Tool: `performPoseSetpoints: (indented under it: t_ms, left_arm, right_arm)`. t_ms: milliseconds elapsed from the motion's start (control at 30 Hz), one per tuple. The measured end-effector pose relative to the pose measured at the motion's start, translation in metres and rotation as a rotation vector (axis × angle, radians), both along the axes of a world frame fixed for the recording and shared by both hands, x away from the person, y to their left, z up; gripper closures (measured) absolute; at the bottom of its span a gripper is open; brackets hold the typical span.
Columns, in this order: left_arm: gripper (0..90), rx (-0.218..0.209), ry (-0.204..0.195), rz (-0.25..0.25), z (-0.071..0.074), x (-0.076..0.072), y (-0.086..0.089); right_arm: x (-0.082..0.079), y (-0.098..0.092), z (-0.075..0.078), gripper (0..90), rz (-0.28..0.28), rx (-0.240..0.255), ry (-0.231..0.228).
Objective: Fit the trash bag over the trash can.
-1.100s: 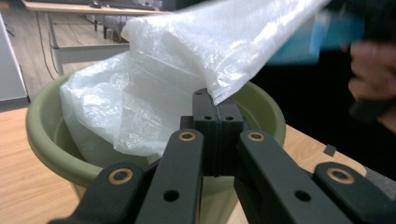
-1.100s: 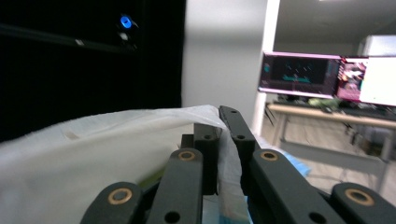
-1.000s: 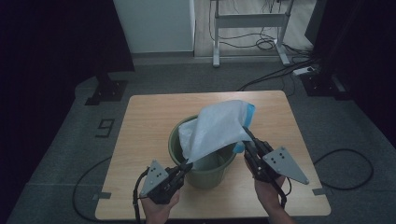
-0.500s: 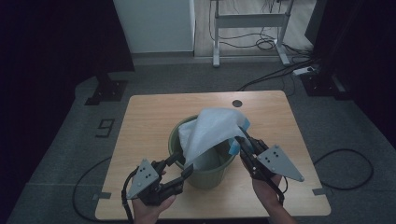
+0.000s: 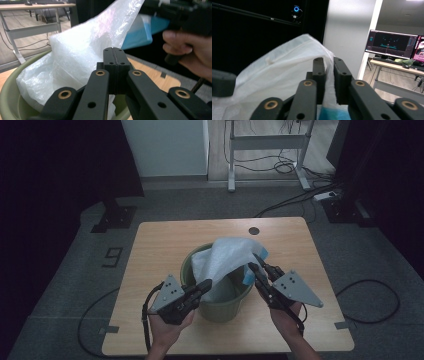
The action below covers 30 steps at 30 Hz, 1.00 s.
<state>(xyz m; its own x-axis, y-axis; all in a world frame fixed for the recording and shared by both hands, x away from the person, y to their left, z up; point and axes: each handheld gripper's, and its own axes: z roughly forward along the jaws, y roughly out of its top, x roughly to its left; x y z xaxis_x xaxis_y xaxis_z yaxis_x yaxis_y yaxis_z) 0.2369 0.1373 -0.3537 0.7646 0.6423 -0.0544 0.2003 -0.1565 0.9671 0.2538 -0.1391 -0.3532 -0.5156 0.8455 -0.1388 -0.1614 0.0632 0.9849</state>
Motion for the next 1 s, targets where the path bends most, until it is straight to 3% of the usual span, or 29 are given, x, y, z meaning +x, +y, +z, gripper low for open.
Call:
performPoseSetpoints:
  t_ms: [133,300,533,667,867,1000]
  left_arm:
    - [90.0,-0.066,0.005,0.021,0.002,0.002,0.008]
    - [90.0,-0.105,0.014,0.054,0.002,0.003,0.021]
    - [90.0,-0.124,0.005,0.078,0.001,0.004,0.029]
    - [90.0,-0.135,0.002,0.08,0.001,0.004,0.031]
    - [90.0,-0.098,-0.004,0.074,-0.002,0.002,0.024]
    - [90.0,-0.118,-0.01,0.098,-0.003,0.003,0.029]
  right_arm:
    - [0.0,0.0,-0.003,69.2,0.016,-0.017,0.003]
    - [0.003,-0.004,-0.015,57.4,0.012,-0.042,0.052]
    - [0.001,-0.016,-0.025,50.4,-0.036,-0.053,0.101]
    - [0.003,-0.021,-0.031,45.6,-0.06,-0.076,0.155]
    - [0.003,-0.027,-0.039,45.9,-0.073,-0.061,0.176]
    - [0.003,-0.031,-0.044,38.1,-0.098,-0.038,0.204]
